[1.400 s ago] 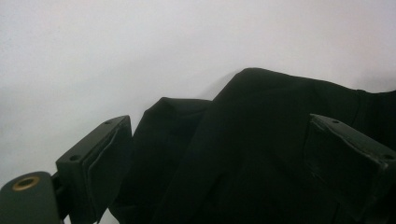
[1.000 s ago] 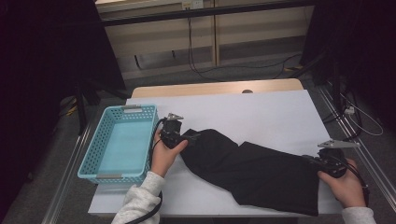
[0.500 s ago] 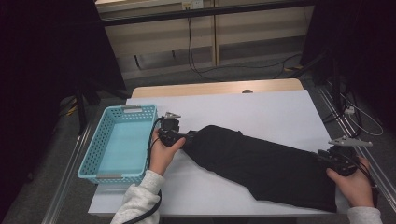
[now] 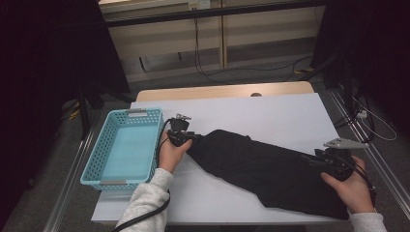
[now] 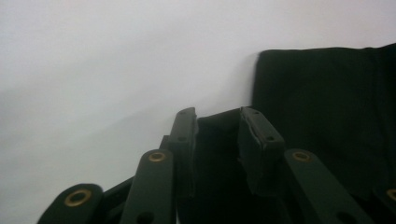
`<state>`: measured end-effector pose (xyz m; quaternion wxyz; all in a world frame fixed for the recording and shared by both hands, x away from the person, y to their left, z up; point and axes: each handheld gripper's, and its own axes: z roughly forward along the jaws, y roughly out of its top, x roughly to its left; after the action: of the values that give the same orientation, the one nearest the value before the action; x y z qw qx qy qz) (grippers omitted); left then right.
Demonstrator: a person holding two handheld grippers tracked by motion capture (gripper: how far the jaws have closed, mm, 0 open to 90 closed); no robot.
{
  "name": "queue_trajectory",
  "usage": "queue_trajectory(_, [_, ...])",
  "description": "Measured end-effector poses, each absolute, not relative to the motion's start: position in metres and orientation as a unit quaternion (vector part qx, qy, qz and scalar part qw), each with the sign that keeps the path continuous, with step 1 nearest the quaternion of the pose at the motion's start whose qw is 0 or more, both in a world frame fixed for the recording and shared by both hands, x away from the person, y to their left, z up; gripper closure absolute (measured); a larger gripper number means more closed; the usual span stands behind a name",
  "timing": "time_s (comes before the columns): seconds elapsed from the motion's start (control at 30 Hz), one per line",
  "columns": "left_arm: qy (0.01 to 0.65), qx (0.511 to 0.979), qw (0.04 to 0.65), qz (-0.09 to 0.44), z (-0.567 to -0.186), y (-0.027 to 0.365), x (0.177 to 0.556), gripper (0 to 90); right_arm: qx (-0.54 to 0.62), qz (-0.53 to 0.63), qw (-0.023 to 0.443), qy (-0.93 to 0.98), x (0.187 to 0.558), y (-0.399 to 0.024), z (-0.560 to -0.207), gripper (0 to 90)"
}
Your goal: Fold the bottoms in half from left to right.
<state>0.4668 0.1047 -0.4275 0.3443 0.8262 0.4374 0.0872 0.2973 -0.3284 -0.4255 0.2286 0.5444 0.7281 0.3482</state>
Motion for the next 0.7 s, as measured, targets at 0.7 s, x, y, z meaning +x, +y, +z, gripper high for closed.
queue_trajectory(0.7, [0.487, 0.789, 0.364, 0.087, -0.431, 0.105, 0.491, 89.2, 0.523, 0.367, 0.216, 0.739, 0.296, -0.317, -0.422, 37.4])
